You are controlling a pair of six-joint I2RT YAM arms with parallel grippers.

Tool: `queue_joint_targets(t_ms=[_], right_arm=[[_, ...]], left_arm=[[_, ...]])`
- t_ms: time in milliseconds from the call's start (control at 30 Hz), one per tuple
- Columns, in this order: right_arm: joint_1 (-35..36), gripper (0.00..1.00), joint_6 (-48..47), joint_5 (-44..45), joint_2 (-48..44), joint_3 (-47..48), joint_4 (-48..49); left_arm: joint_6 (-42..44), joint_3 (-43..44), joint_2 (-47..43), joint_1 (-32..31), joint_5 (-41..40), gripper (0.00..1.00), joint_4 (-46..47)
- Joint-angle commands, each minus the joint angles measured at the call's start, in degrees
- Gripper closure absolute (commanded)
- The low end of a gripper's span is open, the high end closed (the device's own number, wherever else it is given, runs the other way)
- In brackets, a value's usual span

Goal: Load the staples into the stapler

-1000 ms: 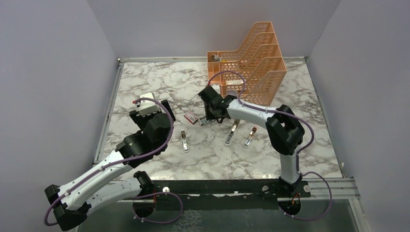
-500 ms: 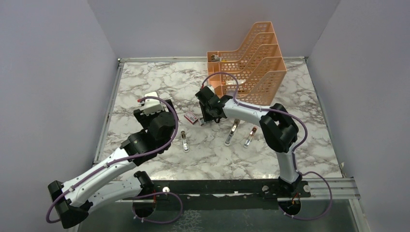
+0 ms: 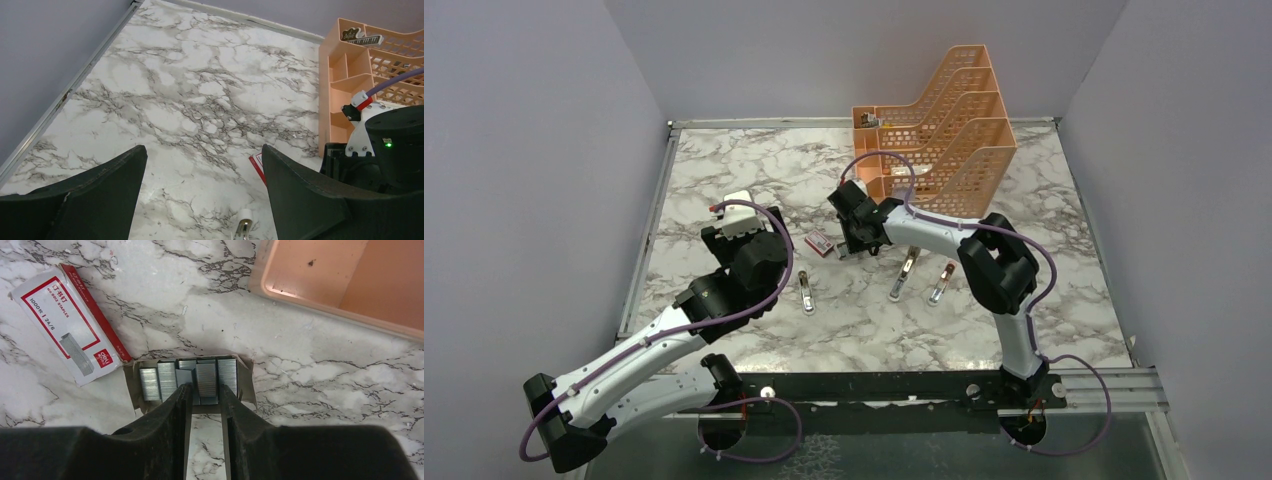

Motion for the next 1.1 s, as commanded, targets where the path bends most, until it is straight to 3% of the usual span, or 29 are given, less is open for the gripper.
queue_joint_targets(t_ms=[0,400,700,1067], right_arm=[[-0.06,0.68,-0.83,0.14,1.57,1.6,-0.95],[-0.18,0.77,-0.66,1.06,1.37,1.66,-1.01],[-0.19,0.78,-0.23,2.67,-2.41,0.75,-0.91],[-0.17,0.77,1.81,-2.68,-7.54,-3.06,-2.26]], left_arm=[[0.46,-0.24,-0.46,0.33,0.49,0.14,0.93],[0.48,-0.24,-0.23,0.3,0.22,0.14,0.93],[0.49,-0.18,-0.2,0.36,0.21,0.14,0.92],[0.46,-0.23,-0.71,0.37,0.48,0.14,0.92]])
